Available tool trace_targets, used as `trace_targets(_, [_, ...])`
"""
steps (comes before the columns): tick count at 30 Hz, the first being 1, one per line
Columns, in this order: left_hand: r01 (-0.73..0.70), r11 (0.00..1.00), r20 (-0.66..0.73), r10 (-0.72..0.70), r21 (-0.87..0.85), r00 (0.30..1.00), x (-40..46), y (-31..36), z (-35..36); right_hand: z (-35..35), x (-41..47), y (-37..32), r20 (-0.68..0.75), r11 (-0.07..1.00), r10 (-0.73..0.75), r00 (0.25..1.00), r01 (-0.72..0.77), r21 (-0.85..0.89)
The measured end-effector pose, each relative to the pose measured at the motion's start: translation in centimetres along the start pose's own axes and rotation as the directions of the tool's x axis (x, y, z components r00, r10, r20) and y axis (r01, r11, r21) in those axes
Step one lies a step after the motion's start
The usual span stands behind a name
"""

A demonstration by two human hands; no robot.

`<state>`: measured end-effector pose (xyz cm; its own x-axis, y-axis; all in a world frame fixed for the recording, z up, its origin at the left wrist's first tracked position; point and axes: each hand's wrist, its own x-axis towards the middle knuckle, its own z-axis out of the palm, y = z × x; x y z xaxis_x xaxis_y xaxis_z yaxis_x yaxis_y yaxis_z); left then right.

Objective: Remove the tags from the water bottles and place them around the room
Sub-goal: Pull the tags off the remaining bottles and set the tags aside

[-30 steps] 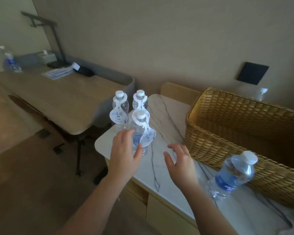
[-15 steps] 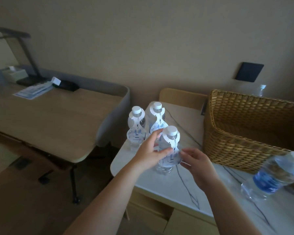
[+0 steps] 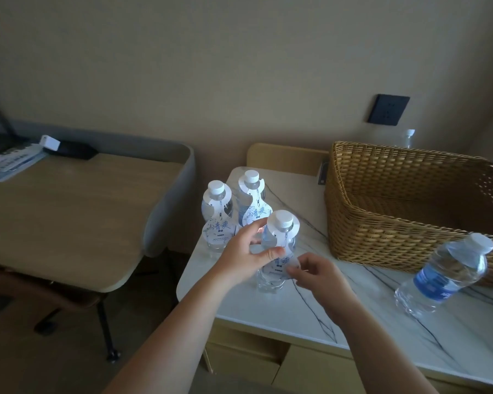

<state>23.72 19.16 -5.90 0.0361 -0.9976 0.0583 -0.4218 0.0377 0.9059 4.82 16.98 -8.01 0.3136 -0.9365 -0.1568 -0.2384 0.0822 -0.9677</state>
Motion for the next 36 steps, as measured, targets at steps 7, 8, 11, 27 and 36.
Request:
trace_targets(7, [0.016, 1.000, 0.011, -0.016, -0.007, 1.000, 0.4, -0.1, -0.3, -3.0, -0.2, -1.4, -0.072, 0.953, -0.097, 0.993, 0.114, 0.281])
trace_targets(8, [0.011, 1.000, 0.007, -0.011, -0.010, 1.000, 0.5, -0.2, -0.2, -3.2, -0.2, -1.7, -0.077, 0.950, -0.110, 0.991, 0.127, 0.286])
trace_targets(11, [-0.022, 0.999, -0.006, 0.022, 0.027, 1.000, 0.8, -0.5, 0.3, -3.5, -0.1, -2.4, -0.069, 0.945, -0.131, 0.989, 0.145, 0.292])
trace_targets(27, [-0.155, 0.980, -0.055, 0.163, 0.125, 0.985, 2.2, 2.2, 7.5, -8.6, -3.9, -3.8, -0.284, 0.822, -0.106, 0.953, 0.244, 0.514])
trace_targets(36, [-0.219, 0.973, -0.007, 0.220, 0.074, 0.976, 4.1, 5.2, 15.6, -18.4, -10.0, 0.0, -0.525, 0.789, -0.011, 0.851, 0.330, 0.519])
